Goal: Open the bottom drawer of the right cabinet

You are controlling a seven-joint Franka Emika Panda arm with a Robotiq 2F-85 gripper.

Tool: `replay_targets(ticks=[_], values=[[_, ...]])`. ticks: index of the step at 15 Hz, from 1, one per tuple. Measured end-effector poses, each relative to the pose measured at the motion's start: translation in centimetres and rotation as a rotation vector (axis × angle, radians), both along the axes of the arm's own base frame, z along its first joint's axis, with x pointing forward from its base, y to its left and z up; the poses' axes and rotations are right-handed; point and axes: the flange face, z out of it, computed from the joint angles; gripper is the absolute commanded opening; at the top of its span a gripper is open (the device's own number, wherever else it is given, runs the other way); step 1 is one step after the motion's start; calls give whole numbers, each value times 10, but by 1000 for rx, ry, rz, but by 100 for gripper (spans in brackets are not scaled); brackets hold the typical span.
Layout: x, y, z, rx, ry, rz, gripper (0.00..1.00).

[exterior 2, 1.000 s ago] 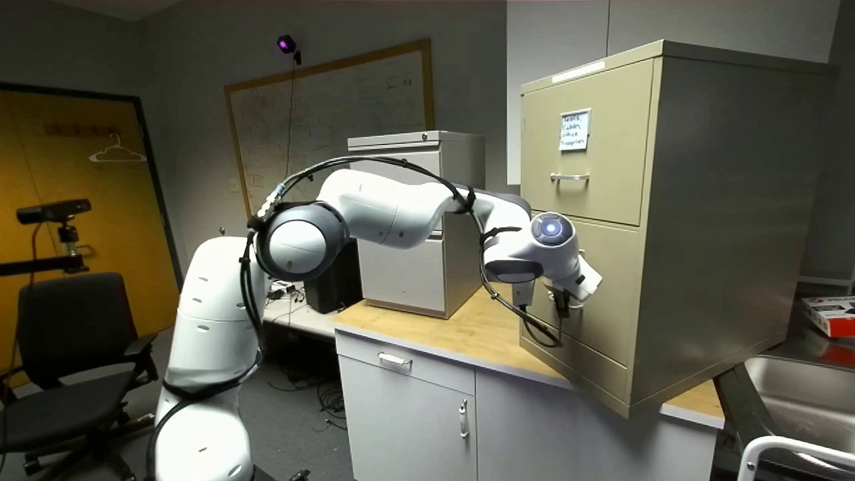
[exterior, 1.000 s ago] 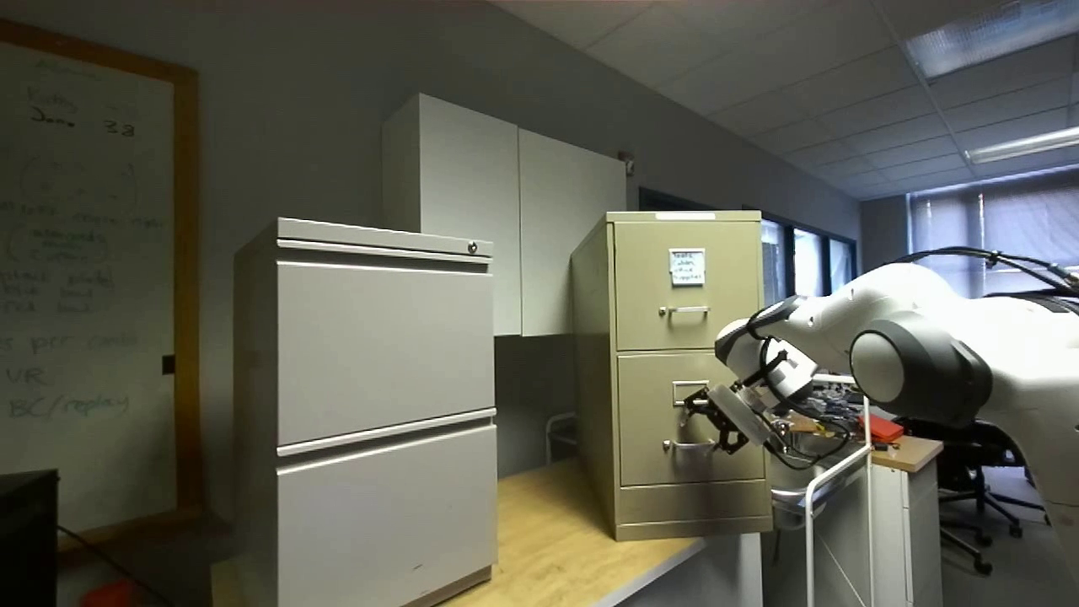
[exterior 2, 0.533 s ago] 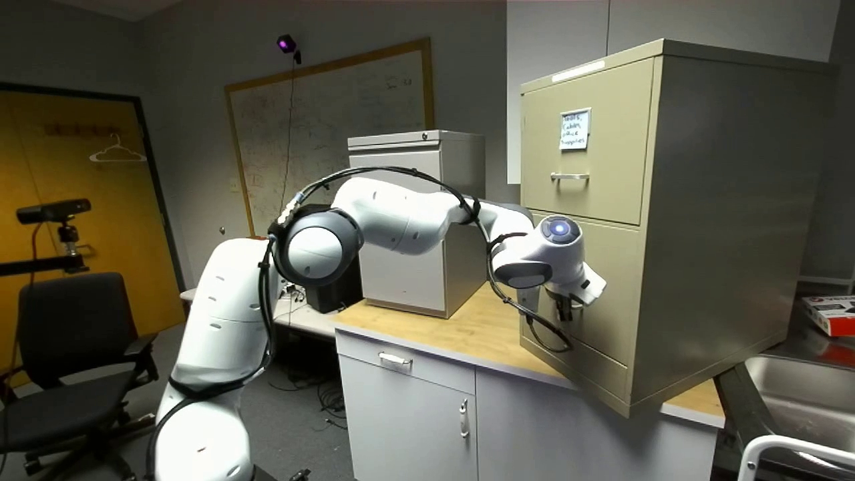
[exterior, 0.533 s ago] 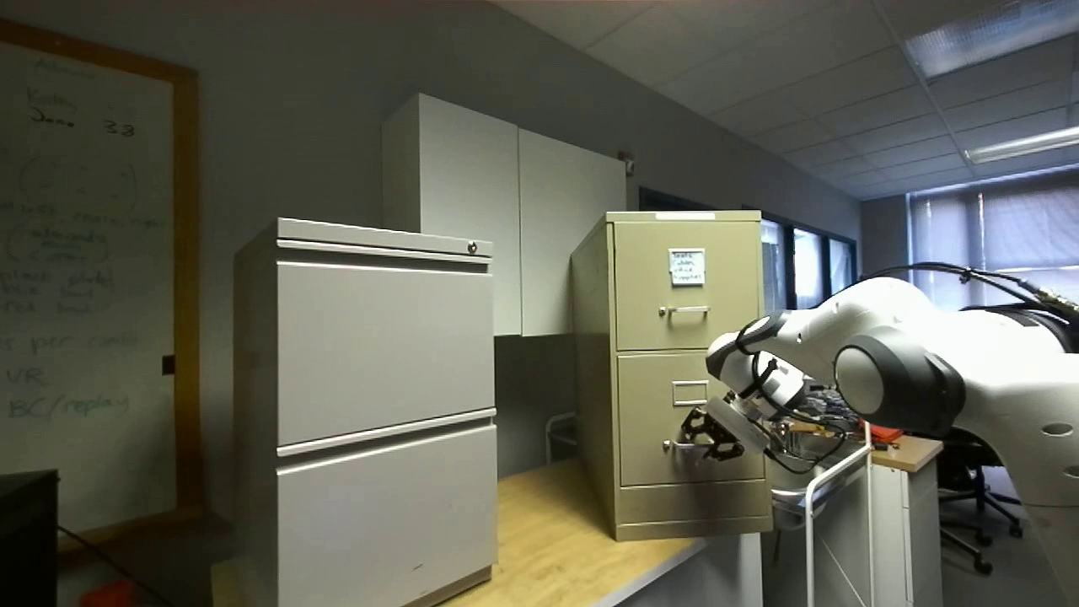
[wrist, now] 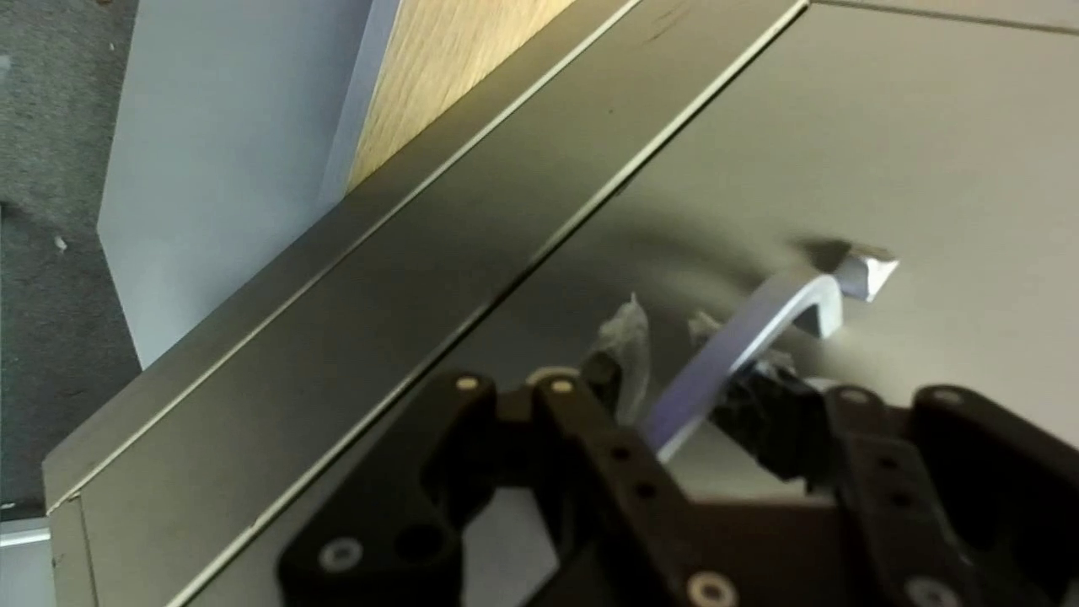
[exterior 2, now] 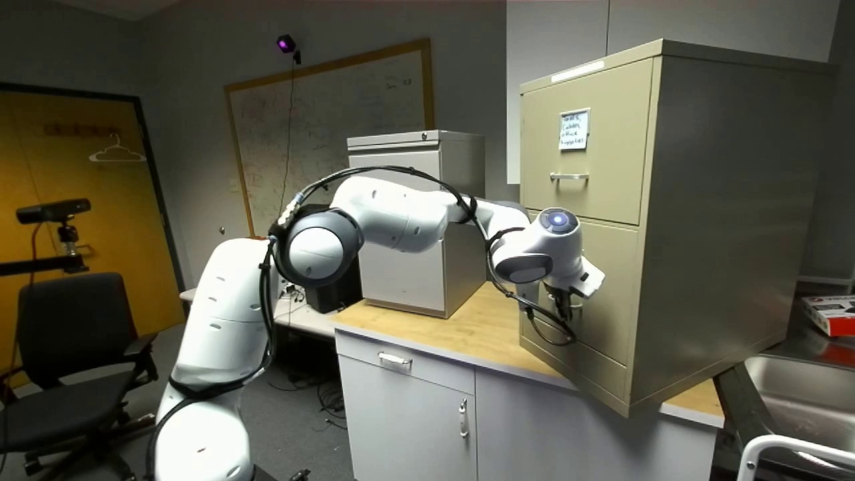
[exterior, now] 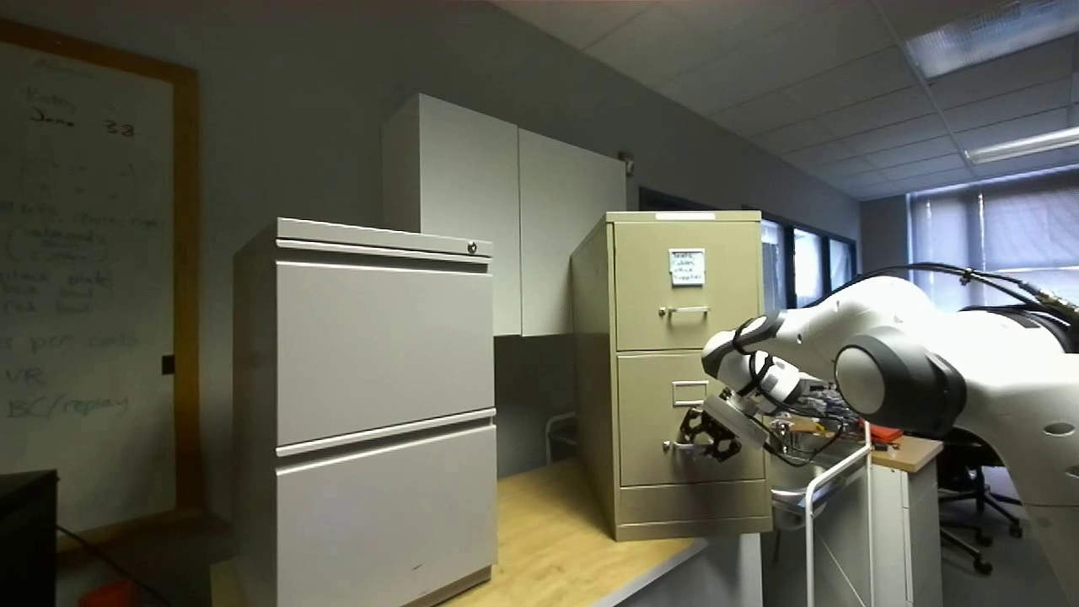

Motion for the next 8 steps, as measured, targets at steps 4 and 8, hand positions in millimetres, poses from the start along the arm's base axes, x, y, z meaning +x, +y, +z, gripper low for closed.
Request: replay_targets(ticks=[4,8], values=[[-3,8,-2,-37,-26,-18,9],[-7,18,-6,-91,-58,-31,7]])
